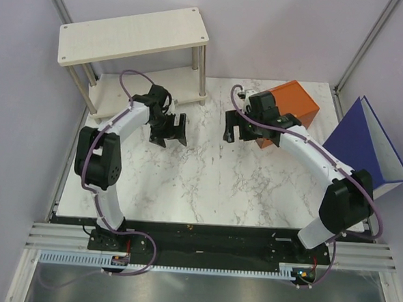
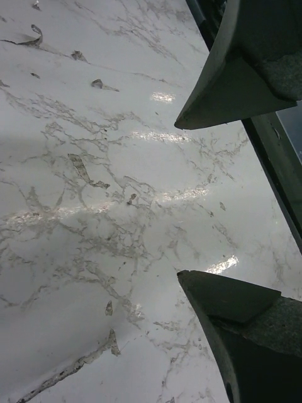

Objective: Organize the makeup

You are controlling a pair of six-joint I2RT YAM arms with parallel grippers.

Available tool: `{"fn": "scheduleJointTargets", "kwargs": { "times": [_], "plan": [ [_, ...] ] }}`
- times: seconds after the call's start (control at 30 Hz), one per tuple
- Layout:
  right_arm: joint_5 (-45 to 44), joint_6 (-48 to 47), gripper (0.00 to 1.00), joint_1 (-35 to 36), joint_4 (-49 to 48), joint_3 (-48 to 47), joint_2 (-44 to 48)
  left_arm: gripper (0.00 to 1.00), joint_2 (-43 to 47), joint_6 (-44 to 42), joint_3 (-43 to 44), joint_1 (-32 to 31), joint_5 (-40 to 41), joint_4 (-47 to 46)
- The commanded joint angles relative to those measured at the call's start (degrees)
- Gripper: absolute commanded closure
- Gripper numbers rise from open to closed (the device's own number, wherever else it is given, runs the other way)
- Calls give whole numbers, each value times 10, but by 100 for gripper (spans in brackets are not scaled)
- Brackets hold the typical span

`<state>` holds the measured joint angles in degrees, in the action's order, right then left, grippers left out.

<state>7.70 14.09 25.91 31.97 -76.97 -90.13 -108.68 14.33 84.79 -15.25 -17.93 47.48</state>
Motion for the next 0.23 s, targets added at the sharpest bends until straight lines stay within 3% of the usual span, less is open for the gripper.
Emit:
{"fn": "scheduleJointTargets", "kwargs": {
  "times": [0.0, 0.2],
  "plan": [
    [-8, -10, 2, 31, 13, -26, -30, 1, 48, -44, -13, 4, 7, -16],
    [-20, -12, 2, 44, 11, -37, -37, 1, 86, -35, -59, 28, -79, -70]
  ]
}}
